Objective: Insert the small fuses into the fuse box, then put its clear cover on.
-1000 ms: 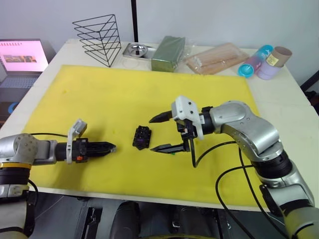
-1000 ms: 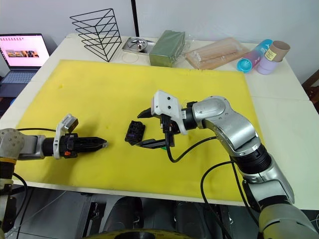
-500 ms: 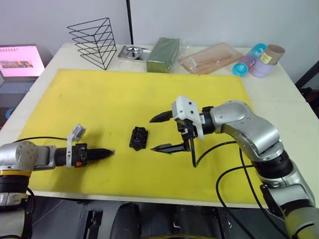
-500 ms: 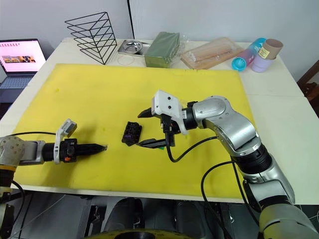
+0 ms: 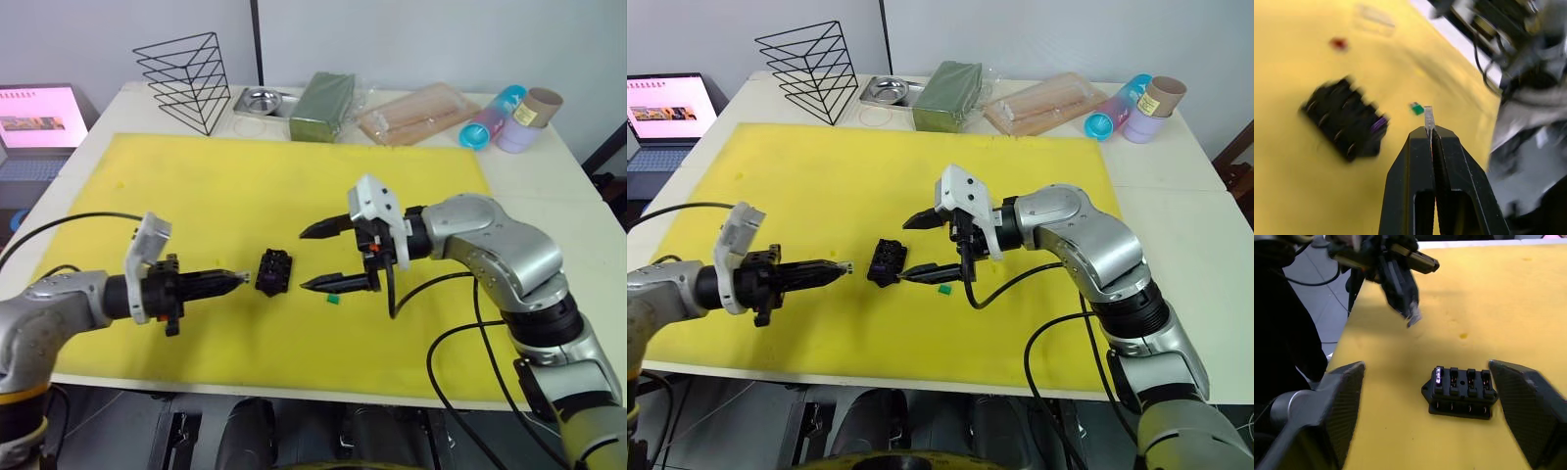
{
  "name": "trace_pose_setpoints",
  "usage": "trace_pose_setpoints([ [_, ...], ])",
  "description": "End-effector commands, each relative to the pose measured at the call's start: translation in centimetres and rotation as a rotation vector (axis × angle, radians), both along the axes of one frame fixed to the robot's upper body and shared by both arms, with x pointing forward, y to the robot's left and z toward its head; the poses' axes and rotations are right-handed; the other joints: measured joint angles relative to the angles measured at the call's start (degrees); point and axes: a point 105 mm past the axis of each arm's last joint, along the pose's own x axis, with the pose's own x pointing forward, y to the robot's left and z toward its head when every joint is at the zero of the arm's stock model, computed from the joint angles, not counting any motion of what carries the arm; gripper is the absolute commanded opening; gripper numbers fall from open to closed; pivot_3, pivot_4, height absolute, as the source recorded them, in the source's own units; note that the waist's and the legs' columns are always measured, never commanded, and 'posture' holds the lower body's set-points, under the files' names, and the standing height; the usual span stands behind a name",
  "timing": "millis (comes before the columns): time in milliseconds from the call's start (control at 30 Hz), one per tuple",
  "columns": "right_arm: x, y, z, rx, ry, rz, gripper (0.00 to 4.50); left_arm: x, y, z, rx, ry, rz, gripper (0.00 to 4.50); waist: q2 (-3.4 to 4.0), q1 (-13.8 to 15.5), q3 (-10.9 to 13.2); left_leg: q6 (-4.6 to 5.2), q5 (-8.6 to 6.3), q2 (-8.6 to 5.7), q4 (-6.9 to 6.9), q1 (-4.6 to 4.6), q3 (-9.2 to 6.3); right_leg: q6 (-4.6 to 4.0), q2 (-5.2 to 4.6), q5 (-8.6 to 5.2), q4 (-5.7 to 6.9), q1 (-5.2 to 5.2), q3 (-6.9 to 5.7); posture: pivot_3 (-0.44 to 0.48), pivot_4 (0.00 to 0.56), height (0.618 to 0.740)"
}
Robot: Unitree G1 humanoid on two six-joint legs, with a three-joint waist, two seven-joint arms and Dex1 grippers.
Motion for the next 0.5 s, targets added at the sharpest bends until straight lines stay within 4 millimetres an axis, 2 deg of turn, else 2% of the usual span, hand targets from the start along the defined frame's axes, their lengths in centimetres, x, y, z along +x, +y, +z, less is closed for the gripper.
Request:
trace_pose_setpoints([
  [33,-0.4,0.5,0.4,0.002,-0.090,0.012,3.33,0.2,-1.3,0.9,0.073,-0.270,-0.064,0.00,0.01,0.0,0.0,0.00,0.00,0.00,0.00,0.01,0.00,0.00,0.01,0.00,0.00,0.00,0.00,0.000,0.150,0.740],
  [133,-0.4,0.8,0.5,0.014,-0.097,0.011,3.33,0.8,-1.7,1.0,0.067,-0.330,-0.057,0.00,0.01,-0.1,0.0,0.00,0.00,0.00,0.00,0.00,0.00,0.00,0.02,0.00,0.00,0.00,0.00,0.000,0.150,0.740],
  [233,-0.5,1.2,0.7,0.026,-0.107,0.012,2.78,1.1,-2.0,1.0,0.095,-0.384,-0.089,0.00,0.01,-0.1,0.0,0.01,0.00,0.02,0.00,0.00,0.00,0.00,0.05,0.00,0.00,0.00,0.00,0.000,0.150,0.740],
  [267,-0.4,1.3,0.7,0.029,-0.109,0.011,2.45,1.2,-2.1,1.0,0.096,-0.393,-0.095,0.00,0.01,0.0,0.0,0.01,0.00,0.02,0.00,0.00,0.00,0.00,0.05,0.00,0.00,0.00,0.00,0.000,0.150,0.740],
  [467,-0.6,1.8,0.8,0.040,-0.109,0.013,2.45,1.8,-2.4,1.0,0.113,-0.448,-0.100,0.00,0.01,0.0,0.0,0.01,0.00,0.02,0.00,0.00,0.00,0.01,0.05,0.01,0.00,0.00,0.00,0.000,0.150,0.740],
  [500,-0.6,1.9,0.7,0.039,-0.111,0.012,2.28,1.9,-2.5,1.0,0.115,-0.456,-0.103,0.00,0.01,0.0,0.0,0.01,0.00,0.02,0.00,0.00,0.00,0.01,0.05,0.01,0.00,0.00,0.00,0.000,0.150,0.740],
])
